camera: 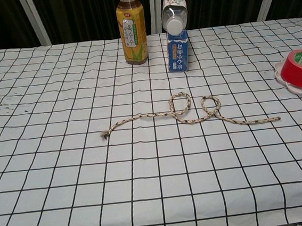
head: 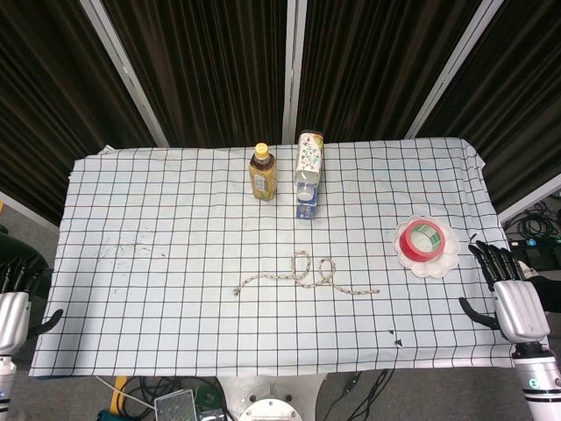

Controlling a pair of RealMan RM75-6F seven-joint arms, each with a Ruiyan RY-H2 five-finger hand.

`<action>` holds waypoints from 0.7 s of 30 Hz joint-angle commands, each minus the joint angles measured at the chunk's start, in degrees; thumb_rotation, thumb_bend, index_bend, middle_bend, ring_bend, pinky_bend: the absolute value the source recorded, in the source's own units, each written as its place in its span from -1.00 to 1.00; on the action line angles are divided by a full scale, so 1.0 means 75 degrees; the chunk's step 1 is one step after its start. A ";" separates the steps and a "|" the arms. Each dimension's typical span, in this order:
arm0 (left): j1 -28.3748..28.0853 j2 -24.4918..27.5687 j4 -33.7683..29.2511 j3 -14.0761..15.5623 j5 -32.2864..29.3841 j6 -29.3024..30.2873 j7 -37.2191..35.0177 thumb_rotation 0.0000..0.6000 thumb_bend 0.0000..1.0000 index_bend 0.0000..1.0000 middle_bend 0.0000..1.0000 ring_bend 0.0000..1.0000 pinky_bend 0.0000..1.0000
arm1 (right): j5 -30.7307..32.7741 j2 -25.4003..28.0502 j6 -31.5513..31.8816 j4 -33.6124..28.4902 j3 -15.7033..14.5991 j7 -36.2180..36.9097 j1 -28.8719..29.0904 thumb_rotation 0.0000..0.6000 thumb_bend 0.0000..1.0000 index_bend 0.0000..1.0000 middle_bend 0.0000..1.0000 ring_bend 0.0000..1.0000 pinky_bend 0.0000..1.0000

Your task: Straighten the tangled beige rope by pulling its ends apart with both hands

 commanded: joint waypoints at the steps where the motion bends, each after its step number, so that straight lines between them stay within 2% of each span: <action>1: -0.0006 -0.0025 0.0020 -0.0013 -0.0025 -0.0012 0.0034 1.00 -0.68 -0.52 -0.88 -1.00 -1.00 | 0.0006 0.0006 -0.0026 -0.0017 -0.0004 -0.0022 0.0011 1.00 -0.55 -1.00 -0.92 -1.00 -1.00; 11: -0.0062 -0.0091 0.0014 -0.0038 0.0031 -0.0038 0.0102 1.00 -0.68 -0.52 -0.88 -1.00 -1.00 | -0.0190 0.0060 -0.0655 -0.0319 -0.0068 -0.0094 0.0421 1.00 -0.56 -0.95 -0.84 -1.00 -1.00; 14: -0.0124 -0.0093 0.0020 -0.0043 0.0091 -0.0091 0.0147 1.00 -0.68 -0.52 -0.88 -1.00 -1.00 | -0.0119 -0.0234 -0.1105 -0.0349 0.0029 -0.0285 0.0763 1.00 -0.61 -0.75 -0.76 -1.00 -1.00; 17: -0.0174 -0.0100 0.0015 -0.0038 0.0119 -0.0160 0.0142 1.00 -0.68 -0.52 -0.88 -1.00 -1.00 | 0.0076 -0.0665 -0.1841 -0.0217 0.0111 -0.0686 0.1235 1.00 -0.63 -0.42 -0.70 -1.00 -1.00; 21: -0.0185 -0.0128 0.0077 -0.0037 0.0100 -0.0195 0.0071 1.00 -0.68 -0.52 -0.88 -1.00 -1.00 | 0.0442 -0.1409 -0.2654 0.0168 0.0231 -0.1295 0.1788 1.00 -0.64 -0.23 -0.68 -1.00 -1.00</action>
